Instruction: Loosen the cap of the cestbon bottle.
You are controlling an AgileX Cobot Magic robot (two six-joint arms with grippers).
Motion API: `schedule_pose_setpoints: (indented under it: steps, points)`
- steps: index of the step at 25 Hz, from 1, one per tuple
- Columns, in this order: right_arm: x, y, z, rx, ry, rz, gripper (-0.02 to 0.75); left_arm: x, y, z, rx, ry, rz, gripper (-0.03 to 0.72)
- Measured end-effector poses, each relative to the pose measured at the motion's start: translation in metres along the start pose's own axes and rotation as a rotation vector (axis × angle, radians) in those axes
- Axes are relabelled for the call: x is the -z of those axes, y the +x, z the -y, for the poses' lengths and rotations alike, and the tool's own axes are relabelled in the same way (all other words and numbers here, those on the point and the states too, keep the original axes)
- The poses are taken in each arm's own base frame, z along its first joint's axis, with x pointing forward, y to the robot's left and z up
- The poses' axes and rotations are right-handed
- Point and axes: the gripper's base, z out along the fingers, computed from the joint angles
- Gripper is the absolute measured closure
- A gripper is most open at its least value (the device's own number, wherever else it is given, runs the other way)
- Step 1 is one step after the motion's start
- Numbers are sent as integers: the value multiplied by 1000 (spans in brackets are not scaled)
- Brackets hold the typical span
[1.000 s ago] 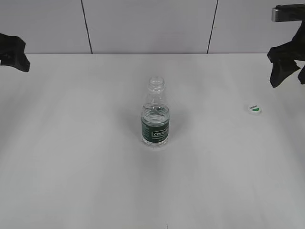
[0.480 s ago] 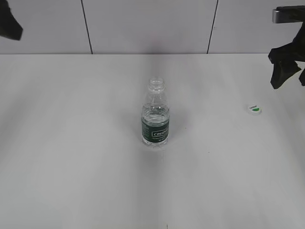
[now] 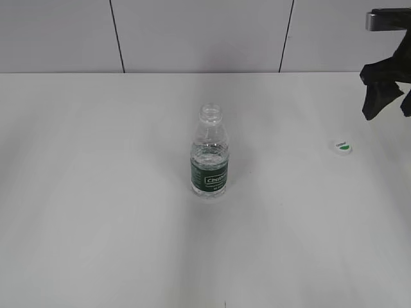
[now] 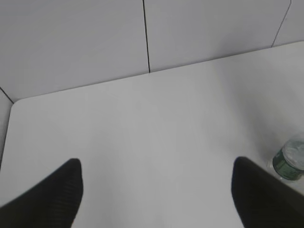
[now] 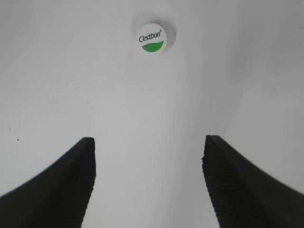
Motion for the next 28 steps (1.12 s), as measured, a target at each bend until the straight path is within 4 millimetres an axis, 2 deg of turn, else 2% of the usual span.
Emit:
schedule_pose_setpoints:
  steps: [4,8,14,18,22,28]
  points:
    - [0,0,0,-3,-5,1,203,32,22,1,-1,-8,69,106]
    - [0,0,-1,-6,-11,2,203,53,52,2,0,-11,113,106]
    - [0,0,-1,-9,-14,4,204,53,114,6,-2,-11,88,106]
    - [8,0,-2,-8,-11,26,204,52,150,9,-1,-11,101,109]
    - [21,1,-3,-6,-2,77,204,53,171,11,5,-5,117,111]
    - [39,3,-4,-1,7,131,204,65,183,13,13,5,166,111]
